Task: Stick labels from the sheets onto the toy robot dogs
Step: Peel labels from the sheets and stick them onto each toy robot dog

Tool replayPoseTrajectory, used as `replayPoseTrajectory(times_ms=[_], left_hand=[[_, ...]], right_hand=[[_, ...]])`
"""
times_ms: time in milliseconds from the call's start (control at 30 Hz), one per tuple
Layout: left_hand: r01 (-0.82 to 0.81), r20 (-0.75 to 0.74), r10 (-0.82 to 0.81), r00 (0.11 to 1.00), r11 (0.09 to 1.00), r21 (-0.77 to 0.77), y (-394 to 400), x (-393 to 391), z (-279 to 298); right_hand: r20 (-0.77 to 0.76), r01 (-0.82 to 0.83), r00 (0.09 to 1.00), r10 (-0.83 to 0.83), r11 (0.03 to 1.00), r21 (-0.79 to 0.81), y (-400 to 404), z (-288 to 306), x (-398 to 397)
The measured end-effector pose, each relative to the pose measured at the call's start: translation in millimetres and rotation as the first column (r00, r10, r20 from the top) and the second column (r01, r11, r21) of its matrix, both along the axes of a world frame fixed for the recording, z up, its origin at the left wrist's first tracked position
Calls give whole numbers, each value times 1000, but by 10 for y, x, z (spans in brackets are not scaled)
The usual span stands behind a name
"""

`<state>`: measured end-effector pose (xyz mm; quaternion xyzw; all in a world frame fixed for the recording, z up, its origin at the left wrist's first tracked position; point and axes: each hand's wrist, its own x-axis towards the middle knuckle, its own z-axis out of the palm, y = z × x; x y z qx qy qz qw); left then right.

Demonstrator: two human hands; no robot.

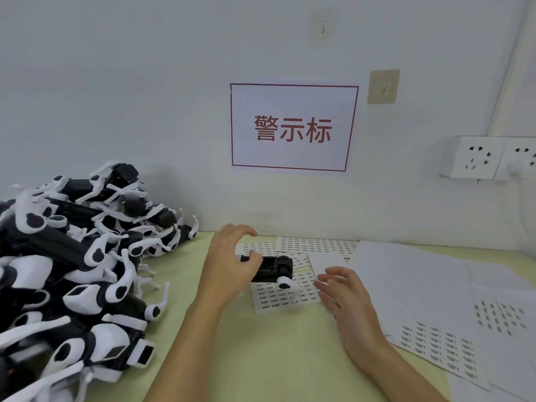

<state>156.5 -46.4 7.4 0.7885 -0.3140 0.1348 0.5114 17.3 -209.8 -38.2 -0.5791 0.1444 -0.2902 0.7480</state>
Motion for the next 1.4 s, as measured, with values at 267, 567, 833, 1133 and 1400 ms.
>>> replayPoseTrajectory(times_ms=[267, 567, 833, 1133, 1400], left_hand=[[-80, 218, -67, 974, 795, 601, -425, -236, 37], [-290, 423, 66, 904, 821, 492, -489, -184, -103], [337, 96, -367, 925, 911, 238, -810, -642, -318], [303, 88, -467, 880, 694, 653, -845, -693, -489], [273, 105, -374, 921, 815, 511, -713, -808, -444]], right_hand=[[-56, 36, 997, -50, 973, -230, 59, 27, -39], [36, 3, 999, 31, 720, -694, 277, 86, -129], [480, 521, 847, -229, 541, -661, 270, 72, -149], [-206, 411, 849, -487, 853, -322, -192, 434, -203], [-525, 18, 766, -371, 829, -559, -323, 547, -642]])
